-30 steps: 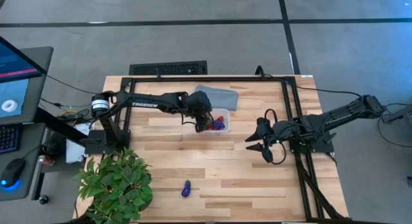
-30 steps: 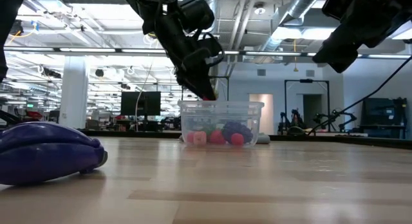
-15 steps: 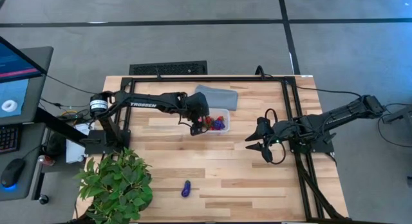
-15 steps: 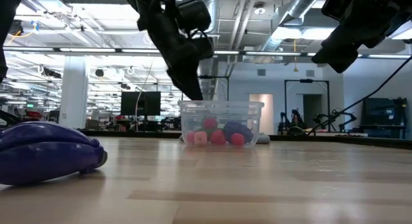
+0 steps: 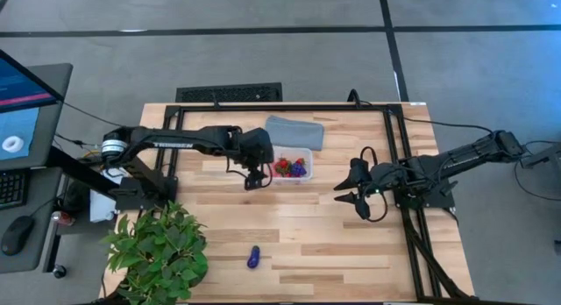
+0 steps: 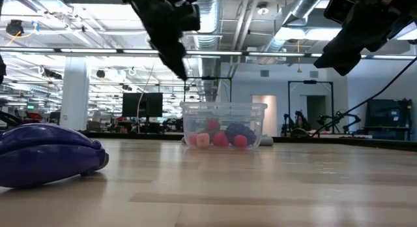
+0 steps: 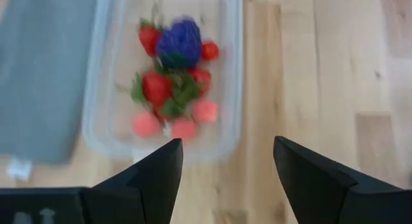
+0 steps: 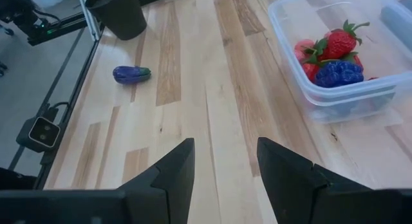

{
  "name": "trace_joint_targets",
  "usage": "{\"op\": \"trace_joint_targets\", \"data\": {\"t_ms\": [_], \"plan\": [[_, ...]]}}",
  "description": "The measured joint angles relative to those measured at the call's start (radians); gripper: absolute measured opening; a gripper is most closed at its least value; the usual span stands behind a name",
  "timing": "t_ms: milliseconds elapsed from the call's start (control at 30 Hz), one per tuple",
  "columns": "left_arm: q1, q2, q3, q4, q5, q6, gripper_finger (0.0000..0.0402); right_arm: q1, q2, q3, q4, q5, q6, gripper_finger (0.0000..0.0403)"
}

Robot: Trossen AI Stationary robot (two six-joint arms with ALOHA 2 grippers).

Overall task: Pick and placing Produce into tupperware
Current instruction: Put the purple eggplant into the transparent bin

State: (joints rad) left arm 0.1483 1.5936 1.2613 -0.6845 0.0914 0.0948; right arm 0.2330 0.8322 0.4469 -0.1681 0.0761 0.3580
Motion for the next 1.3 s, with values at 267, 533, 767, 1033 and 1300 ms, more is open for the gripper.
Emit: {"op": "trace_joint_targets", "data": {"t_ms": [267, 533, 767, 1033, 1300], "plan": [[-0.038, -0.045, 0.0, -0.161, 0.028, -0.143, 0.0229, -0.013, 0.0, 0.0, -0.006, 0.0, -0.018, 0.0191], [-0.057, -0.048, 0.0, -0.198, 0.239, -0.346, 0.0229, -0.013, 0.0, 0.0, -0.006, 0.0, -0.026, 0.0191], [-0.096, -0.048, 0.0, -0.219, 0.271, -0.628, 0.0229, -0.013, 0.0, 0.0, -0.006, 0.0, -0.027, 0.0191], [-0.176, -0.048, 0.0, -0.276, 0.26, -0.928, 0.0229, -0.013, 0.0, 0.0, -0.006, 0.0, -0.03, 0.0191], [-0.298, -0.026, -0.001, -0.276, 0.241, -1.227, 0.0228, -0.013, 0.0, 0.0, -0.006, 0.0, -0.03, 0.0191]]}}
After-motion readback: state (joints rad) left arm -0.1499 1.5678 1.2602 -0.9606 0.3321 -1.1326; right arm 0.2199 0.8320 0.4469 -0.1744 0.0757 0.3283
